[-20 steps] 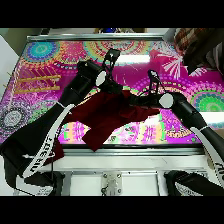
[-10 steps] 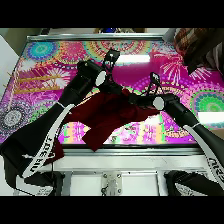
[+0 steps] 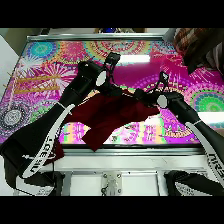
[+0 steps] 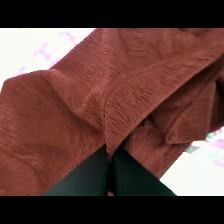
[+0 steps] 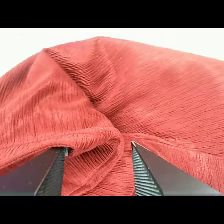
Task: Fold the clothes and pants, and hang the long-sleeved shirts on hangers.
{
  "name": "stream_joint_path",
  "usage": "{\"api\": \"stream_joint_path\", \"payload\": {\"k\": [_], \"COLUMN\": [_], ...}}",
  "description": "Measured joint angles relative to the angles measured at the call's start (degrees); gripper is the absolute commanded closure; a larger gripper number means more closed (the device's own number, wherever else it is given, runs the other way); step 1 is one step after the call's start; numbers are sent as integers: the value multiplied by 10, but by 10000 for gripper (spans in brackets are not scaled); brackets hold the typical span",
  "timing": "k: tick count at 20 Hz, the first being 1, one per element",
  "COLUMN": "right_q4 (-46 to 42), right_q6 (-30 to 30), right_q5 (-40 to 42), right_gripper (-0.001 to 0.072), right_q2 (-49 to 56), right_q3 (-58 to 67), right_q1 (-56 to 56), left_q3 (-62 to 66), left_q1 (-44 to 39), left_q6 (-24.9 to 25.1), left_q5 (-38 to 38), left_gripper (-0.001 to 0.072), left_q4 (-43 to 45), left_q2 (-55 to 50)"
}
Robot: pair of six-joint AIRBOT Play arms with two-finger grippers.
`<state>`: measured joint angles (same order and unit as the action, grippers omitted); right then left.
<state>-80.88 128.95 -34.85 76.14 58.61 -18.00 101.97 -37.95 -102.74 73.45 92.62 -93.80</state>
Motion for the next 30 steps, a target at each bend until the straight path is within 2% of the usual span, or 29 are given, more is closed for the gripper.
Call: {"api": "stream_joint_path", "payload": {"k": [3,4,5,6,14,22,30], "right_q4": [0,0,0,0,2,33,44], "right_q6": [5,6,7,7,-8,-16,-68], "right_q5": [2,2,2,2,11,67,106], "right_gripper": [276,320,463,526,523,521,520], "right_q2": [19,25,31,36,59,83,94], "right_q3": [0,0,0,0,0,0,0], "right_q1": [-2,-3,-3,-3,-6,-19,-41], "left_q3": [0,0,0,0,0,0,0], "left_q1": [0,0,0,0,0,0,0], "left_q6": [10,13,14,15,19,21,21], "left_q5": [1,1,1,1,1,1,6], "left_gripper": [685,685,685,685,685,685,685], "left_q4": [-26,-30,-35,-38,-42,-42,-41], "left_q2": [0,0,0,0,0,0,0]}}
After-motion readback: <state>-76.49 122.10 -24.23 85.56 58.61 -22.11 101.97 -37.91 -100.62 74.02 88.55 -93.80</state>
